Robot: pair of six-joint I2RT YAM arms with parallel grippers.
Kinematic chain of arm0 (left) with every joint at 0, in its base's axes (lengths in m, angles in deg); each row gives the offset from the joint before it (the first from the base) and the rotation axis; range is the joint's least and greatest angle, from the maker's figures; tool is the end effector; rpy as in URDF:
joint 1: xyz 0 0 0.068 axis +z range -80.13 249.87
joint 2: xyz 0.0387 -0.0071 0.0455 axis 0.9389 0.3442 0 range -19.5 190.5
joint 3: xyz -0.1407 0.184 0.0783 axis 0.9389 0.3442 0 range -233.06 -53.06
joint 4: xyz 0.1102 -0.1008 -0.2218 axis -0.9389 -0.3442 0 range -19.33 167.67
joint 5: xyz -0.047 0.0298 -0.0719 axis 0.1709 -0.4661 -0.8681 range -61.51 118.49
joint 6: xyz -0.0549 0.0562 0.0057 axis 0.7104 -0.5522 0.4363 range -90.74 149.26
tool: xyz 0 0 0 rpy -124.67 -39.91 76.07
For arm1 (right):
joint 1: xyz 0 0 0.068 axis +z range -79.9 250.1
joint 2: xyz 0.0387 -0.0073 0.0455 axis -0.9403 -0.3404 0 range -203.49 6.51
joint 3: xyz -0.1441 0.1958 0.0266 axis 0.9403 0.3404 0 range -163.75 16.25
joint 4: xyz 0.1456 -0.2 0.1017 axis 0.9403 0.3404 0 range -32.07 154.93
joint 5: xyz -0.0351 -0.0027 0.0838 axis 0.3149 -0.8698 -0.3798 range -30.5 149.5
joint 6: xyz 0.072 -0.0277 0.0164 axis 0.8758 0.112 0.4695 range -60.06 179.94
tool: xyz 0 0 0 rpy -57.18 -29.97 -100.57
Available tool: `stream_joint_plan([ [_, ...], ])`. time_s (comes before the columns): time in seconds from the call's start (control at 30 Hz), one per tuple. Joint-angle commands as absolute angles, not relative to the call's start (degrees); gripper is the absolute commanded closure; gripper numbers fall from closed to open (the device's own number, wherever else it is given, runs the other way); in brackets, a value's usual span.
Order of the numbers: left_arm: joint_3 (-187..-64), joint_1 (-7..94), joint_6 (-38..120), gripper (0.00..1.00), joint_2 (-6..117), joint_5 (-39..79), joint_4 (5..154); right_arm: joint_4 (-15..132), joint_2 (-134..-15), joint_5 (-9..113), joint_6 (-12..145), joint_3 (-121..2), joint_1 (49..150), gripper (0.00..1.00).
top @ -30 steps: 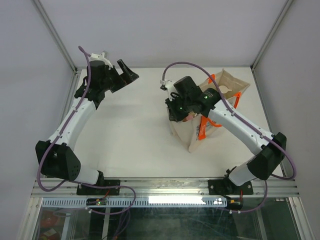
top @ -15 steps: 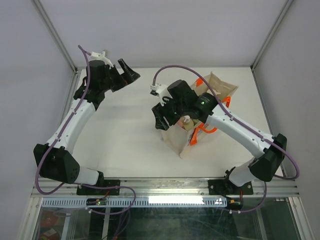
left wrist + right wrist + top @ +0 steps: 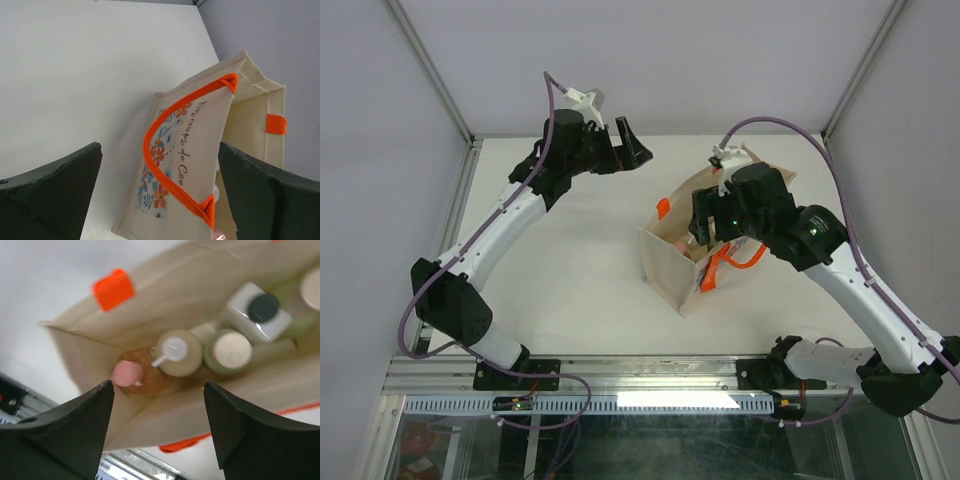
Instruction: Take the personal care products out of the canvas bag
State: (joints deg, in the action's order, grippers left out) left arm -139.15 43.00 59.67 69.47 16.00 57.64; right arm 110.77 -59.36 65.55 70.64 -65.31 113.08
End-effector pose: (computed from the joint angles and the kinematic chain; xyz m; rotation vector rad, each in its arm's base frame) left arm 0.3491 -0.1932 0.3409 0.0856 2.0628 -0.8519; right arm 0.1969 0.1737 0.3682 -0.5670 2.1716 0.3977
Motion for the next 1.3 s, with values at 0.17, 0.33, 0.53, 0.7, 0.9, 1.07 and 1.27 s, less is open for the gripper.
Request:
stream_joint_plan([
  [0.17, -150.02, 33.05, 53.46, 0.01, 75.09, 16.81, 56.81, 120.84, -56.69, 80.95, 80.15, -60.47, 107.46, 0.28],
  [0.33, -154.19, 27.52, 48.00, 0.01, 77.17, 19.61, 53.64, 122.24, -53.30, 81.71, 83.38, -55.42, 107.49, 0.28],
  [0.53, -156.69, 22.27, 42.78, 0.01, 77.78, 22.35, 51.64, 116.57, -46.57, 79.00, 86.10, -45.36, 107.51, 0.29],
  [0.7, -157.22, 19.36, 40.65, 0.02, 79.63, 22.98, 48.48, 112.43, -43.28, 78.77, 89.25, -39.34, 107.46, 0.35],
  [0.9, -158.42, 14.38, 36.34, 0.05, 82.81, 26.11, 44.16, 111.19, -42.97, 77.67, 89.84, -38.18, 107.28, 0.45],
  [1.07, -157.87, 14.02, 38.16, 0.11, 84.65, 28.06, 42.25, 107.16, -40.78, 77.19, 88.58, -36.17, 107.28, 0.54],
  [1.27, -155.68, 13.96, 40.08, 0.13, 84.54, 33.50, 39.90, 103.04, -41.30, 73.29, 86.19, -35.96, 107.32, 0.56],
])
